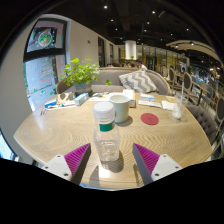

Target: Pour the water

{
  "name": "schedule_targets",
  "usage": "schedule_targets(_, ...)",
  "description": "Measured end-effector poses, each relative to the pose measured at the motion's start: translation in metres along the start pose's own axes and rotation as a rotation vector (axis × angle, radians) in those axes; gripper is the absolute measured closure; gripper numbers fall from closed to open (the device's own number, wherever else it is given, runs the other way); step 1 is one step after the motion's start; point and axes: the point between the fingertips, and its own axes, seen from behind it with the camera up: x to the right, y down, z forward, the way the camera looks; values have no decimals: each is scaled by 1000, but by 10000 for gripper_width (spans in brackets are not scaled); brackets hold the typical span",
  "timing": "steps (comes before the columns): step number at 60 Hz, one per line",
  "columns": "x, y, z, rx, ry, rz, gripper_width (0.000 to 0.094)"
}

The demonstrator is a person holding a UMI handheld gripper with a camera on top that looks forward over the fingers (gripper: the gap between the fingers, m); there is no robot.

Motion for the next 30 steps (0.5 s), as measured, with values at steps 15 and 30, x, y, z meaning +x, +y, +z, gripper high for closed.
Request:
schedule_targets(15,-10,-7,46,41,3,-33,256)
schedule_targets(30,-12,-9,58,54,12,-44,512)
